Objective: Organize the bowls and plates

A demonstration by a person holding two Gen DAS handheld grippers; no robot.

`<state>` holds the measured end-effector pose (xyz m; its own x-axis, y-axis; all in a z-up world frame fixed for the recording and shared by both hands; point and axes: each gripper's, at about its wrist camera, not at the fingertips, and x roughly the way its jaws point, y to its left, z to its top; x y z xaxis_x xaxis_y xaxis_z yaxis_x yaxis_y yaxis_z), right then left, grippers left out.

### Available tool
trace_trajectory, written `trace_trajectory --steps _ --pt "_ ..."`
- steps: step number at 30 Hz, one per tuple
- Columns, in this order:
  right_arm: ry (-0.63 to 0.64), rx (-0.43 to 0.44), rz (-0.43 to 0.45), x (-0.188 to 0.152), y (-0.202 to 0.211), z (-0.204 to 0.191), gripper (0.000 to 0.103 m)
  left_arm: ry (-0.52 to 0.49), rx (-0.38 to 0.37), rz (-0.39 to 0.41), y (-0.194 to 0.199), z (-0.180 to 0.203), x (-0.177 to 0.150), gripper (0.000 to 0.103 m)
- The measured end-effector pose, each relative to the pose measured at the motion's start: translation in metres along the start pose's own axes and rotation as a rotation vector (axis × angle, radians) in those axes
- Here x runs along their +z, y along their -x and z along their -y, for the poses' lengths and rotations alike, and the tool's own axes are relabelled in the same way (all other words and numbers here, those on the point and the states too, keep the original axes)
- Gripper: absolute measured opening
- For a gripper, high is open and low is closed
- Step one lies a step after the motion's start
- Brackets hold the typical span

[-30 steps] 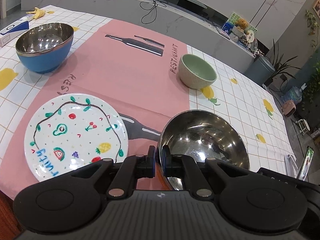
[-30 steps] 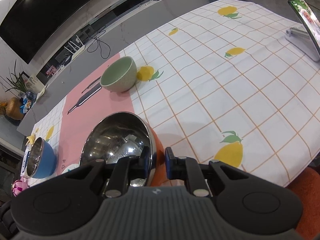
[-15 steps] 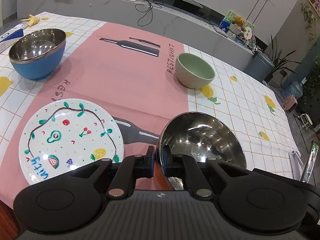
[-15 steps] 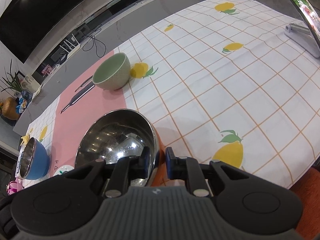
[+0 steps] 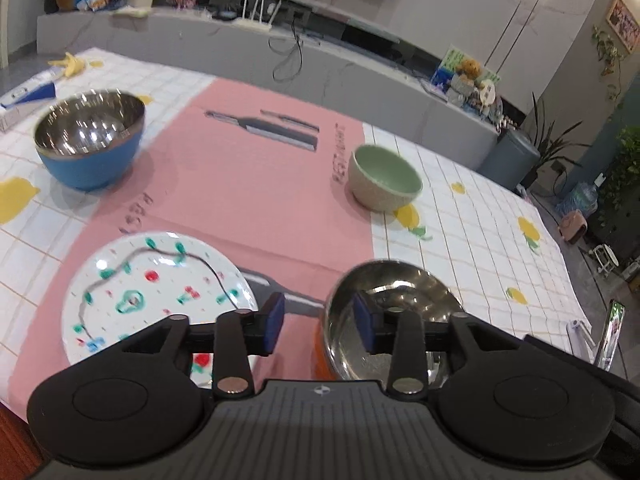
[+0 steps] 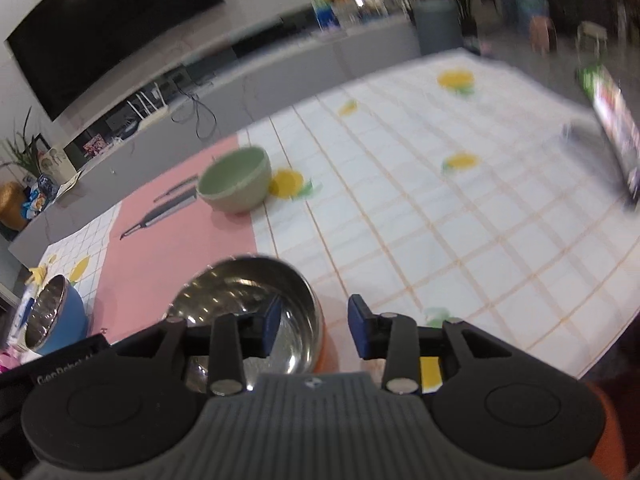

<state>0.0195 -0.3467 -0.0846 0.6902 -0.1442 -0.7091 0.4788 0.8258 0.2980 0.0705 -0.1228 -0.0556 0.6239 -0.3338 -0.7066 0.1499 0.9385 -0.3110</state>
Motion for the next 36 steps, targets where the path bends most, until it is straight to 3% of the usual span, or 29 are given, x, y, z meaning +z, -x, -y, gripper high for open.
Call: trace_trajectory --steps 3,9,16,19,24,28,36 --pt "0.080 0.007 0.103 0.001 0.019 -0.012 0.054 -0.017 0.036 0.059 0.012 -0.003 0.004 0.046" --pt "0.160 0.036 0.180 -0.002 0.041 -0.035 0.055 -0.056 0.073 0.193 0.043 -0.015 0.016 0.046" --pt "0.217 0.051 0.220 -0.013 0.049 -0.065 0.055 -0.129 0.184 0.317 0.066 -0.033 0.027 0.046" --pt "0.230 0.095 0.211 -0.016 0.051 -0.080 0.054 -0.137 0.237 0.351 0.072 -0.045 0.030 0.046" --pt "0.238 0.164 0.150 -0.019 0.047 -0.112 0.055 -0.065 0.284 0.373 0.078 -0.073 0.037 0.046" --pt "0.269 0.188 0.109 -0.023 0.039 -0.139 0.056 0.018 0.280 0.350 0.080 -0.103 0.043 0.046" --pt "0.292 0.226 0.019 -0.030 0.010 -0.181 0.063 0.151 0.299 0.312 0.071 -0.154 0.047 0.056"
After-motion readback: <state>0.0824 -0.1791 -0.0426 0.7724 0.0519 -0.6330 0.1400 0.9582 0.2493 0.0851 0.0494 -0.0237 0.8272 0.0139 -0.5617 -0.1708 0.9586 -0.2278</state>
